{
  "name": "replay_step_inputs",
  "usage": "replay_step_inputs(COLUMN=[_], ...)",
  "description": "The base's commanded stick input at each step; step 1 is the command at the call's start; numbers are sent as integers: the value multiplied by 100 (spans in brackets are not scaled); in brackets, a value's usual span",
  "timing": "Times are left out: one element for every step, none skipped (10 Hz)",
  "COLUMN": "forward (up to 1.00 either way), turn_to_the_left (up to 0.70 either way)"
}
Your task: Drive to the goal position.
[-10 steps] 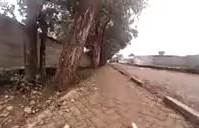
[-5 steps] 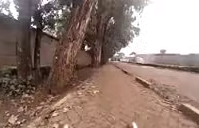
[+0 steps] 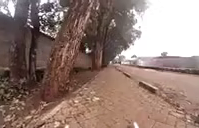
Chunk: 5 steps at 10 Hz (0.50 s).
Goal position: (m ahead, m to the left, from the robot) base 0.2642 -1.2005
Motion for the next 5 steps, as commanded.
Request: replay_step_inputs(forward=[70,70,70,70,70], turn_to_the_left=[0,0,0,0,0])
